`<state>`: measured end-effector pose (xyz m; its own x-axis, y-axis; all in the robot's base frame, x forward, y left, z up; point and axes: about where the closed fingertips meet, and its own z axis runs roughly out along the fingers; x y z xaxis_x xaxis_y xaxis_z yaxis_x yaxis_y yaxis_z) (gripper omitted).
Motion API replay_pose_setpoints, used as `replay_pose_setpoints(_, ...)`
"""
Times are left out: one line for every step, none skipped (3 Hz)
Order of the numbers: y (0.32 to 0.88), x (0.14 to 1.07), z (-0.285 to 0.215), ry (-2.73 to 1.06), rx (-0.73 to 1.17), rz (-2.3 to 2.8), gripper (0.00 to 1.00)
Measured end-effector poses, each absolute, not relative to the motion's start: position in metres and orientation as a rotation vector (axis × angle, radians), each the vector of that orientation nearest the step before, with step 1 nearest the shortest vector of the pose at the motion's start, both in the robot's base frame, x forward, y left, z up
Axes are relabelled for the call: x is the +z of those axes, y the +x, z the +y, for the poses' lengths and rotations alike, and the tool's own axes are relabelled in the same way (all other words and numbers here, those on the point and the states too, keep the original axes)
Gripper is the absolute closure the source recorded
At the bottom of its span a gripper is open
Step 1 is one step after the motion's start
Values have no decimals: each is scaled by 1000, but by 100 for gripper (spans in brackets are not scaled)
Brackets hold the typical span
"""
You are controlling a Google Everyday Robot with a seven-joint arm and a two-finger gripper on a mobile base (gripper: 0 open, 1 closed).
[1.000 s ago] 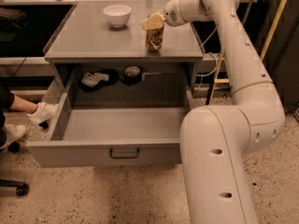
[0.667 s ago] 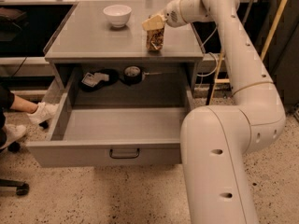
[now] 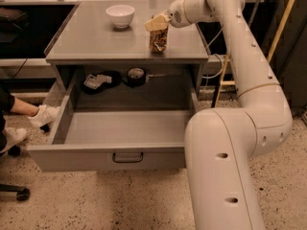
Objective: Pick orange can from top drawer and place on counter
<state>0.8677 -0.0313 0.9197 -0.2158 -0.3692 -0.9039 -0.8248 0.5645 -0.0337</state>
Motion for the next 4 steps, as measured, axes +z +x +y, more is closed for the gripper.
replay_pose_setpoints(868,920,-31,-980,579,1812,35)
replay_pose_setpoints(868,920,-31,-980,579,1812,11)
replay_pose_setpoints(868,920,-31,-981,579,1812,0)
replay_pose_setpoints(868,920,-31,-981,579,1812,0)
